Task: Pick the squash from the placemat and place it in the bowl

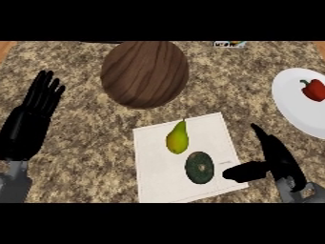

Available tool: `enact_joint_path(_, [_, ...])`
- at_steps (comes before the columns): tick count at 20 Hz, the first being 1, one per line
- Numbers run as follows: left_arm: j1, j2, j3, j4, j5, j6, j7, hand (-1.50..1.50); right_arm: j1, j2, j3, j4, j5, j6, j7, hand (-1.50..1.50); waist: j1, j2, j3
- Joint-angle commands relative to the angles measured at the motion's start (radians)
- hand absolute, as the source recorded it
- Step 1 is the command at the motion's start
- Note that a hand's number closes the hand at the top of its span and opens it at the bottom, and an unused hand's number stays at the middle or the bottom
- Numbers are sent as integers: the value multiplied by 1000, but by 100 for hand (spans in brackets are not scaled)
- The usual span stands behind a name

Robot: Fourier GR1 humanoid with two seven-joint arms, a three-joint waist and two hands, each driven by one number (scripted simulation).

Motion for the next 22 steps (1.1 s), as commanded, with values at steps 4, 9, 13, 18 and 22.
enact_joint_path(4, [-5,-27,9,29,-11,7,-20,0,-99,121,68,20,31,-8,275,-150,-29,-5,2])
enact_joint_path(9, [31,-9,34,29,-2,-19,-25,0,-126,162,84,116,116,-31,275,-150,-25,-5,4])
enact_joint_path(13, [-2,-24,35,24,-19,14,-6,0,-117,192,95,115,234,-45,275,-150,-40,-5,6])
enact_joint_path(18, [14,44,82,-66,25,-16,66,0,-89,294,119,131,362,-37,275,-150,-31,-9,7])
enact_joint_path(22, [-31,31,115,69,26,-51,28,0,-55,307,98,114,388,21,275,-150,-47,-3,7])
